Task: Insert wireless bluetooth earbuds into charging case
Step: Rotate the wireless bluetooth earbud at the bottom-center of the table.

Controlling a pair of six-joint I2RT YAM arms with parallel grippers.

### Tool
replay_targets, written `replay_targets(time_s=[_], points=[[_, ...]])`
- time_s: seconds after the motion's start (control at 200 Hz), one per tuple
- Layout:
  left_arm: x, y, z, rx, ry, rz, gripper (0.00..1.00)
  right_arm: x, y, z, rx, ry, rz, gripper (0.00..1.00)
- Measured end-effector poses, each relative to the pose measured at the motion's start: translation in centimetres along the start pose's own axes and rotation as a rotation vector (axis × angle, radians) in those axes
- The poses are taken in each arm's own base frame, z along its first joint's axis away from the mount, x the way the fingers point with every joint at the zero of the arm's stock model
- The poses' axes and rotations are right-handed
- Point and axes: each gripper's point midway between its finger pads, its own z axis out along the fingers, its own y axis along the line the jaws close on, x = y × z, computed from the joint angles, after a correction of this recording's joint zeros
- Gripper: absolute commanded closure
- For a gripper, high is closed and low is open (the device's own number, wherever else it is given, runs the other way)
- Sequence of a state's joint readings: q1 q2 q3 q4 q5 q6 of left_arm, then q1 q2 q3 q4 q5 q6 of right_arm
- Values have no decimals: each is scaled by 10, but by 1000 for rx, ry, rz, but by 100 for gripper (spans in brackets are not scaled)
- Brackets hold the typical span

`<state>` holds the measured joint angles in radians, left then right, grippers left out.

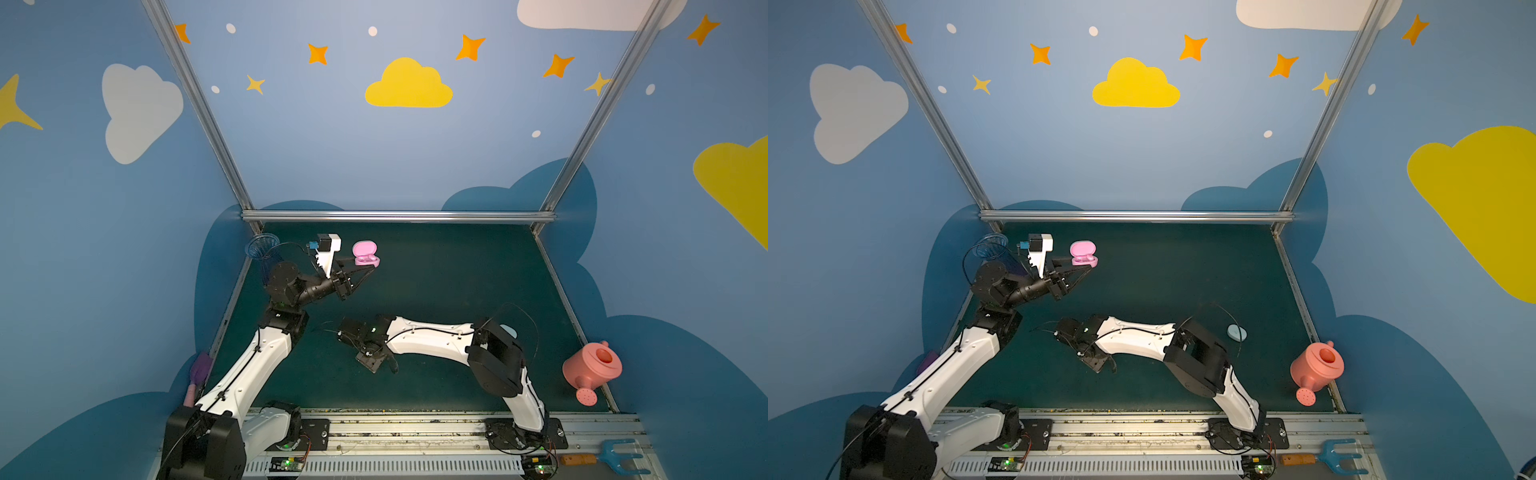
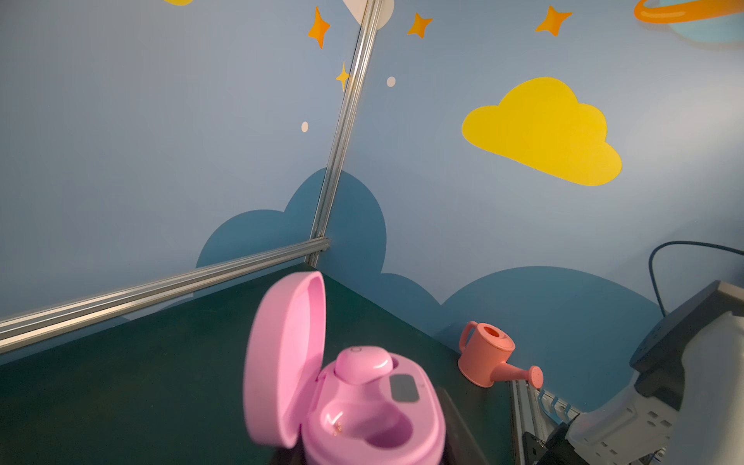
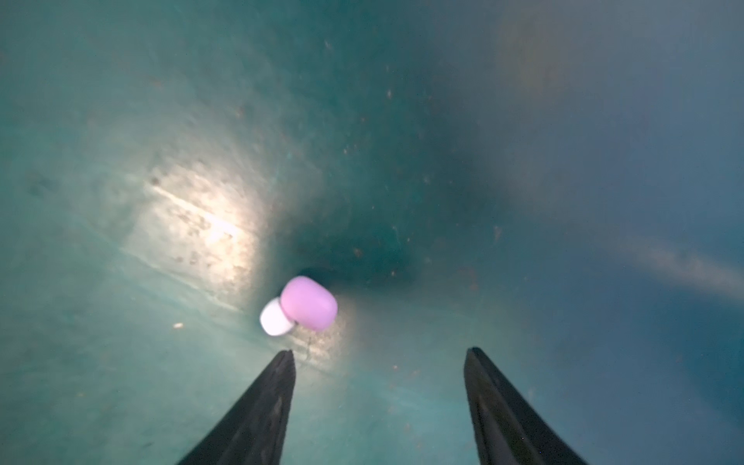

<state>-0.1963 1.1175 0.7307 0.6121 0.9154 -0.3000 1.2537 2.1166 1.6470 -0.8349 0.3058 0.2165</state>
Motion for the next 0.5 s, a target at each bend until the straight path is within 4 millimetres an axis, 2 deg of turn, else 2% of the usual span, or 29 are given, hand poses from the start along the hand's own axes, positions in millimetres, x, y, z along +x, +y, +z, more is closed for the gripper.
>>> replay_targets(time_s=[0.265,0.501], points=[[-1,0,0,1,-3,-1,91,-6,3,-8,-37,-5,39,34],[-2,3,-2,-9,-7,0,91,2,11,-17,-198,71,261,40]])
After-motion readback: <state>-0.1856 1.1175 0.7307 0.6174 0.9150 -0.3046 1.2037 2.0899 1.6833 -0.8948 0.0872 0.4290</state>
